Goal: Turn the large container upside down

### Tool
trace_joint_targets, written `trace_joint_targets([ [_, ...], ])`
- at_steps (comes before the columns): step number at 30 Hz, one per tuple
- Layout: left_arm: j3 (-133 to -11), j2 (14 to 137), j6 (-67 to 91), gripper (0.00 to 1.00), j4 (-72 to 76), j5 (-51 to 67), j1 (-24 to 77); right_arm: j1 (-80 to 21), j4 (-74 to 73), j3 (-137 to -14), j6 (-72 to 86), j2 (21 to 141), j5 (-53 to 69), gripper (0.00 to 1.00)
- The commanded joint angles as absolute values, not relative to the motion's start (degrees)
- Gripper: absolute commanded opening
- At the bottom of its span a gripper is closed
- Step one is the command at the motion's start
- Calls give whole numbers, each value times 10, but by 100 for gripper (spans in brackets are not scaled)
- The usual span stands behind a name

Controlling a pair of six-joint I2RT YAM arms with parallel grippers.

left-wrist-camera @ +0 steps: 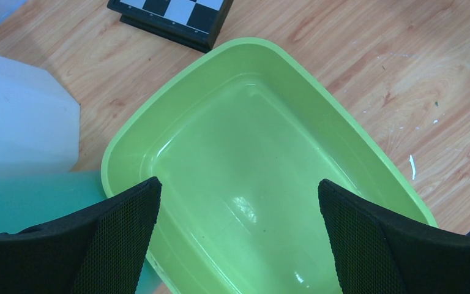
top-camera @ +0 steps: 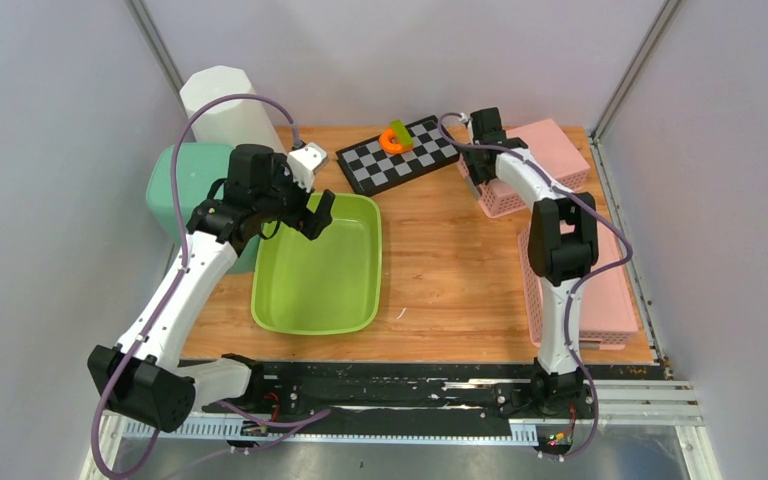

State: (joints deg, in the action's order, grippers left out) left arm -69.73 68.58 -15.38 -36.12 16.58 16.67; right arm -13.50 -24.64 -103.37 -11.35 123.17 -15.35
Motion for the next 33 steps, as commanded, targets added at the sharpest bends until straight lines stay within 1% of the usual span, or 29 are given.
trace_joint_targets([
  [1, -710, 690, -148, 100, -362, 177, 163, -110, -291, -1056, -73, 1285, -167, 63],
  [13, -713, 695, -149, 100, -364, 175, 163, -100, -306, -1134, -32, 1337, -186, 62],
  [20, -718, 699, -151, 100, -370, 171, 163, -101, -347, -1214, 10, 1378, -187, 60],
  [25, -729, 706, -156, 100, -382, 165, 163, -101, -367, -1264, 39, 1398, -164, 60],
  [33, -746, 716, -155, 100, -392, 163, 163, -100, -369, -1283, 77, 1397, -162, 61],
])
